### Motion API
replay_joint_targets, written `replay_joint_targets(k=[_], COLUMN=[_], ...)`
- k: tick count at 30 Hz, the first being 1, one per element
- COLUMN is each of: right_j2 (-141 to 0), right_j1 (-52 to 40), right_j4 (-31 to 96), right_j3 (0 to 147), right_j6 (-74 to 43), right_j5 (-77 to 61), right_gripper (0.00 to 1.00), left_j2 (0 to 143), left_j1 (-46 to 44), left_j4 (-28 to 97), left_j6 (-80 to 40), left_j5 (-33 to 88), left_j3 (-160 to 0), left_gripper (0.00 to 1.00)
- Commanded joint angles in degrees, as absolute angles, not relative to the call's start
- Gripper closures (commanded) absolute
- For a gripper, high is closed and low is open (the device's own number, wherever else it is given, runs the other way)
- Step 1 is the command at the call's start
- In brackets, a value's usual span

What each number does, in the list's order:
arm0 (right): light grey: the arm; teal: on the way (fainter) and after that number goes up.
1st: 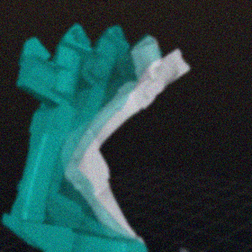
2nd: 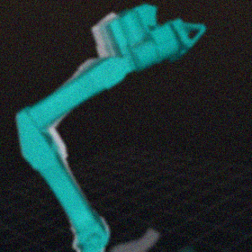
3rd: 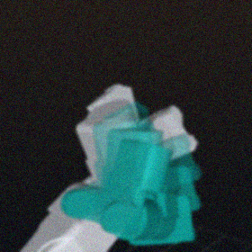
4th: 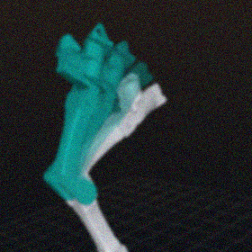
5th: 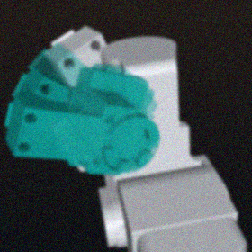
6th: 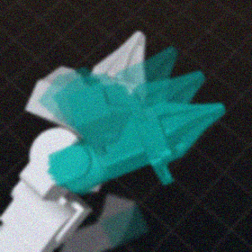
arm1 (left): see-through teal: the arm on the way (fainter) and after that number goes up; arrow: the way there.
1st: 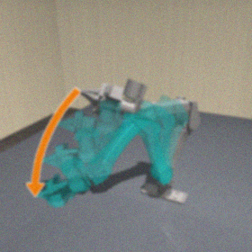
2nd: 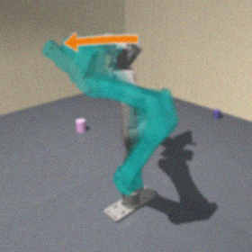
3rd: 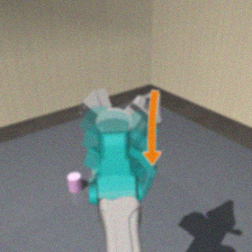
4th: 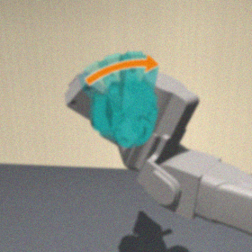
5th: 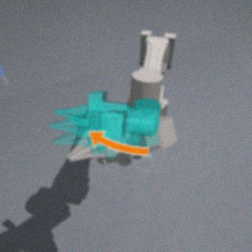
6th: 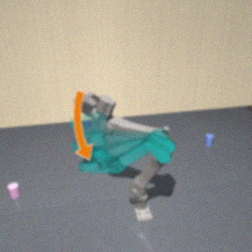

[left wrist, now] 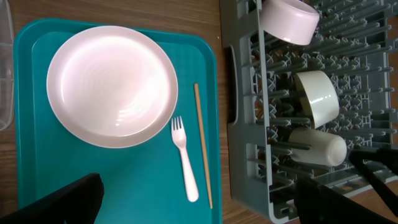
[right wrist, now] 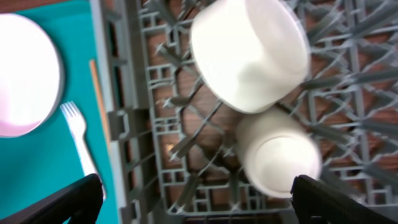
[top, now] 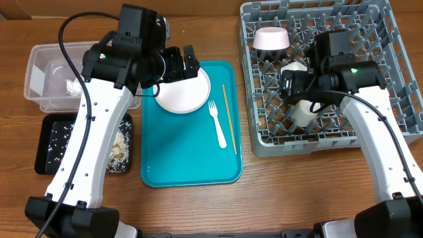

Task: Sort waste into correct bins and load items into the dishwasher
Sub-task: 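Carry the white bowl into the dish rack and open right gripper, then move left gripper down to the white plate rim on the tray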

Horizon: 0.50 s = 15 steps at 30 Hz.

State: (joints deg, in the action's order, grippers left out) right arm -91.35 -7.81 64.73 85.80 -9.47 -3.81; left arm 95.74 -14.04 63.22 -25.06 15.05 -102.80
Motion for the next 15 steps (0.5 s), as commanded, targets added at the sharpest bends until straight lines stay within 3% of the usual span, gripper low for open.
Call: replay_joint_targets(k=[1,11,15], right_j2=[-90.65,-90.65,-90.65], right_j1=[-7.64,-7.64,-7.64], right_j4=[65.36,69.84,70.52], right_j3=[85.93,85.91,85.91], right_j6=[-10.33,-10.33,-10.33], right_j5=[-7.84,-7.77,-7.77], right_gripper=[0.0,0.0,0.0], left_j2=[95.9,95.9,96.25], left_j1=[-13.89,-13.96,-15.57], left_j4=[63.22,63.68,66.85], left_j6=[-24.21,-24.36,-24.38], left_j5=[15.92,16.1,10.57], left_j3=[-103.66,-103.66,-102.45], left_gripper=[0.0,0.0,0.0])
